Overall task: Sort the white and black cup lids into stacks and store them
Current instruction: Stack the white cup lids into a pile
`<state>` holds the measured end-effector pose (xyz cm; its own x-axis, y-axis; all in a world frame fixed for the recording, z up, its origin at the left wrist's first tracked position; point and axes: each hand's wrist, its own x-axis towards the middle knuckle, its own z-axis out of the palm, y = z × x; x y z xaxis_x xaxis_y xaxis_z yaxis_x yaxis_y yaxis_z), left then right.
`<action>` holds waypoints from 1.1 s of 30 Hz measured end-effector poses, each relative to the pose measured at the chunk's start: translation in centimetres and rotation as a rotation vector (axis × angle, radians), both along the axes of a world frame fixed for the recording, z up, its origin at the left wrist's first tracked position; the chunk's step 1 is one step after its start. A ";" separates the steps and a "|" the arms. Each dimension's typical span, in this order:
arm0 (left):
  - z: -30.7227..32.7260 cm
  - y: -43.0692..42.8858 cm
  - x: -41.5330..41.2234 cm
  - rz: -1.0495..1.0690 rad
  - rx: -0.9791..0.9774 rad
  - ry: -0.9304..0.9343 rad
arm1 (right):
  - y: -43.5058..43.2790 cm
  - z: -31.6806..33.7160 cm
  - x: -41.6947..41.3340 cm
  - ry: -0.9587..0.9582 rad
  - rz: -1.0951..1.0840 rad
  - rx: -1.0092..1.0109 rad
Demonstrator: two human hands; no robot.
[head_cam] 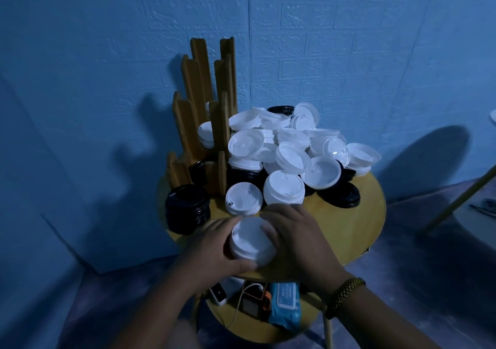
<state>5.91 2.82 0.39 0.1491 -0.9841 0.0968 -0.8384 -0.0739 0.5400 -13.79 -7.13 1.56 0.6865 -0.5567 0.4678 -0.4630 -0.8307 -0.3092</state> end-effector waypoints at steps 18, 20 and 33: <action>0.0 1.4 1.4 0.026 0.056 -0.021 | -2.8 4.0 10.1 0.441 -0.057 -0.050; 0.2 1.4 1.2 0.022 0.070 -0.025 | -2.7 4.3 10.0 0.434 -0.058 -0.018; 0.3 1.5 1.0 0.018 0.039 0.008 | -0.9 5.9 6.4 0.116 -0.077 0.194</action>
